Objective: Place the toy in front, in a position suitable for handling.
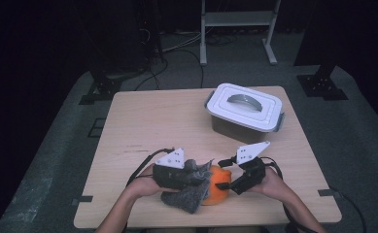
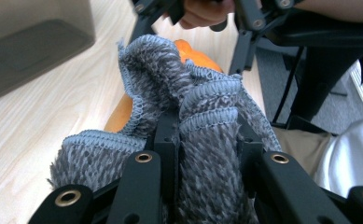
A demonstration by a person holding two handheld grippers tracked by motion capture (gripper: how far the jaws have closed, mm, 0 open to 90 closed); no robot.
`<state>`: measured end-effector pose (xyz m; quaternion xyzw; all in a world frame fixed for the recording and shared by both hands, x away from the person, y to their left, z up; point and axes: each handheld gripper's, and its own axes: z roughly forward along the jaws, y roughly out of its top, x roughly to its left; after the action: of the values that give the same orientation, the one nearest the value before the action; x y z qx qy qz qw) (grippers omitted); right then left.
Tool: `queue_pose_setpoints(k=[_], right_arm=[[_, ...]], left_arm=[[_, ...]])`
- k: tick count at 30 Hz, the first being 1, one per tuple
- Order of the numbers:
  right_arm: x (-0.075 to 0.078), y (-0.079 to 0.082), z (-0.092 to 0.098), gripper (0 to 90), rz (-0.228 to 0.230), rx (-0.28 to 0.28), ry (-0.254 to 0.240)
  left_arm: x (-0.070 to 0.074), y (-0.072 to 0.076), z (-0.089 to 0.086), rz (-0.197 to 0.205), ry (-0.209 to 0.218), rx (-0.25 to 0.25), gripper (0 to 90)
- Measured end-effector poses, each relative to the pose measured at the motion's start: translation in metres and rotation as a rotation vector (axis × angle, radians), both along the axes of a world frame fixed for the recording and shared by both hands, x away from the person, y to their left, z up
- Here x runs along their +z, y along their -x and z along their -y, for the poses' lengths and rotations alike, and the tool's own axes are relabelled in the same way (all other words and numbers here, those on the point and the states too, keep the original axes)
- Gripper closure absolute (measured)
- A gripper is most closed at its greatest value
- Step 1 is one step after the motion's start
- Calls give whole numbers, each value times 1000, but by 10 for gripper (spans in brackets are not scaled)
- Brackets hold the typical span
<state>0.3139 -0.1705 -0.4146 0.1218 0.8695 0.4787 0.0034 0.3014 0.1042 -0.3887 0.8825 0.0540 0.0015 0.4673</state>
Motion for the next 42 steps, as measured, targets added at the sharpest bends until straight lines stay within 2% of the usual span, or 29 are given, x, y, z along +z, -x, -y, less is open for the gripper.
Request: queue_pose_setpoints(k=[1, 2, 3, 4, 5, 6, 7, 8, 9, 11, 12, 15, 16, 17, 19, 21, 22, 23, 24, 25, 26, 30, 33, 36, 37, 38, 39, 41, 42], right_arm=[[-2, 0, -2, 218, -12, 3, 16], [-8, 0, -6, 269, -35, -2, 25], [-8, 0, -6, 269, -35, -2, 25], [-8, 1, -4, 391, -19, 8, 28], [-8, 1, -4, 391, -19, 8, 28], [-4, 5, -3, 482, 60, 33, 48], [-4, 5, -3, 482, 60, 33, 48], [-1, 8, -4, 510, 121, 54, 66], [-1, 8, -4, 510, 121, 54, 66], [4, 10, -5, 515, 186, 76, 69], [6, 11, -5, 514, 234, 92, 81], [5, 10, -6, 513, 246, 94, 83], [1, 10, -4, 514, 251, 109, 87], [1, 10, -4, 514, 251, 109, 87], [-2, 10, -1, 515, 237, 118, 81], [-5, 11, 3, 514, 242, 128, 75], [-5, 11, 4, 510, 243, 129, 75], [-5, 11, 4, 510, 243, 129, 75], [-7, 10, 8, 509, 238, 131, 65], [-8, 9, 9, 509, 232, 128, 60], [-8, 9, 9, 509, 228, 125, 56], [-8, 8, 8, 509, 229, 125, 56], [-6, 7, 5, 511, 244, 130, 64], [-3, 5, -1, 512, 278, 141, 77], [-3, 5, -1, 512, 278, 141, 77], [-1, 6, -5, 511, 291, 146, 87], [-1, 6, -5, 511, 291, 146, 87], [-1, 7, -6, 481, 301, 142, 98], [-2, 7, -5, 377, 252, 119, 89]], left_arm=[[1, 1, 0, 2, -2, -7, 694], [3, 1, -1, 12, -5, -1, 691], [4, 0, -2, 13, -1, 5, 691], [7, -3, -4, 15, 16, 22, 688], [7, -3, -4, 15, 16, 22, 687], [10, -5, -6, 19, 26, 31, 687], [10, -5, -6, 19, 26, 31, 687], [14, -7, -7, 28, 36, 36, 686], [14, -7, -7, 28, 36, 36, 685], [16, -8, -6, 27, 43, 39, 685], [16, -9, -5, 28, 41, 38, 683], [11, -11, -3, 10, 44, 38, 683], [4, -11, -2, 3, 25, 27, 685], [4, -11, -2, 3, 25, 27, 687], [0, -12, -5, -21, 44, 26, 688], [-3, -12, -11, -21, 36, 34, 687], [-6, -12, -21, -29, 20, 54, 686], [-6, -12, -21, -29, 20, 54, 685], [-11, -14, -32, -38, -5, 91, 684], [-11, -14, -32, -38, -5, 91, 684], [-15, -16, -40, -49, -11, 115, 685], [-19, -17, -47, -59, -14, 130, 688], [-18, -18, -45, -71, 21, 125, 691], [-12, -19, -39, -77, 81, 94, 691], [-9, -19, -35, -75, 88, 80, 691], [-8, -18, -26, -72, 77, 57, 690], [-8, -18, -26, -72, 77, 57, 691], [-10, -18, -22, -71, 51, 47, 692], [-11, -18, -22, -70, 41, 52, 693]])
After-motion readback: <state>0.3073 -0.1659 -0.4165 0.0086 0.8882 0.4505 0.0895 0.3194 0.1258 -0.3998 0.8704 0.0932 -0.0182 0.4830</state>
